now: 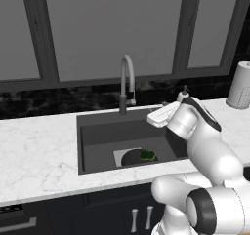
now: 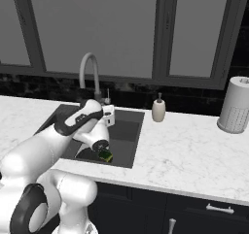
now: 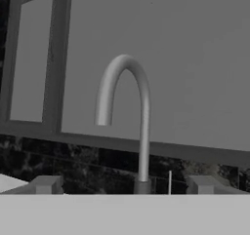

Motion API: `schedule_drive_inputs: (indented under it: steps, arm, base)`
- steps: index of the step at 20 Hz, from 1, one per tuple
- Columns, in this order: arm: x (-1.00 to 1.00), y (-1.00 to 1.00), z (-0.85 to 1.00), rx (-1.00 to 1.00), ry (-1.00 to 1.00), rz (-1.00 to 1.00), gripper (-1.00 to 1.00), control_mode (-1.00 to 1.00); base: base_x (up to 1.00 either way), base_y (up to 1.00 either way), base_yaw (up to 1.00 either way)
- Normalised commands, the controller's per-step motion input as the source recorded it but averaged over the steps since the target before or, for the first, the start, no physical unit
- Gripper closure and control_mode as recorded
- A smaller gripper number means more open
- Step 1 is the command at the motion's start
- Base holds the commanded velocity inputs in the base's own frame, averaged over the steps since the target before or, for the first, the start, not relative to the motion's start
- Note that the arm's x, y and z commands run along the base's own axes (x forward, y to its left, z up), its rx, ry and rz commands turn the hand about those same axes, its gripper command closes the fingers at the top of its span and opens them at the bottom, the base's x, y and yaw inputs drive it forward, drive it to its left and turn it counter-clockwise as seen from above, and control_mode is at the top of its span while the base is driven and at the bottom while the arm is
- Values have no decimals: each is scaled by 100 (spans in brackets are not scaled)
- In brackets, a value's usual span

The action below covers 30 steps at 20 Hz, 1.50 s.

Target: Pick the pan and sponge and place them into the sink. Then turn on the water.

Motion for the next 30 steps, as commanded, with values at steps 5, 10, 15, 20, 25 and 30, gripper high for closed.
schedule_drive_inputs:
  steps: [5, 10, 15, 20, 25, 30]
  arm:
    - [6, 0, 23, 0, 0, 0, -100, -100]
    - [4, 0, 33, 3, 0, 0, -100, -100]
    - [23, -6, 1, 0, 0, 0, -100, -100]
    - [35, -2, 0, 0, 2, 0, -100, -100]
    - [25, 0, 0, 0, 0, 0, -100, -100]
    - [23, 0, -1, 0, 0, 0, -100, -100]
  base:
    - [0, 0, 0]
    - [0, 0, 0]
    - [0, 0, 0]
    - [0, 0, 0]
    - [0, 0, 0]
    - [0, 0, 0]
